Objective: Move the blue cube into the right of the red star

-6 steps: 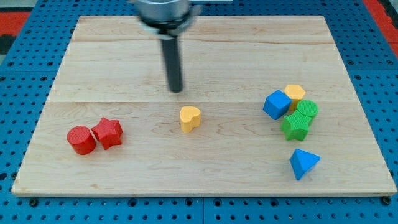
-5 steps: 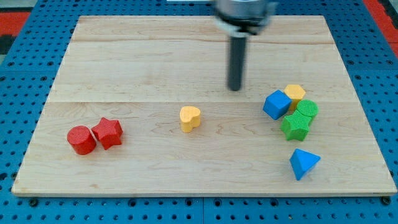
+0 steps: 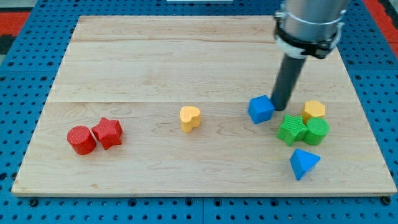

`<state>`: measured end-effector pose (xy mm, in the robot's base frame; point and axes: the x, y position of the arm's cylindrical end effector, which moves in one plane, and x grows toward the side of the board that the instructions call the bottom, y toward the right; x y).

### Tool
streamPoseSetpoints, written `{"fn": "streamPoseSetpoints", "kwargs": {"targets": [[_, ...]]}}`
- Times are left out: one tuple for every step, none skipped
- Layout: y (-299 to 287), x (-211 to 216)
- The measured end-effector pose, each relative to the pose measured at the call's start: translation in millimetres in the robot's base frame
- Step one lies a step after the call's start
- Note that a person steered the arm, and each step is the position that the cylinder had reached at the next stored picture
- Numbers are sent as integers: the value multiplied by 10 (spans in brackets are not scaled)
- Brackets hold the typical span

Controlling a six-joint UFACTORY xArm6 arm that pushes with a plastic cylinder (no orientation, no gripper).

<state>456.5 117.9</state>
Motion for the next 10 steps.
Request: {"fn": "streamPoseSetpoints", "kwargs": {"targets": [[-763,-8],[-1491,71],[-1826,399],[-1615,141],[-1276,-139],[-707,-107],[-752,343],[-1220,317],[-1907,111],[-1976,33]]}}
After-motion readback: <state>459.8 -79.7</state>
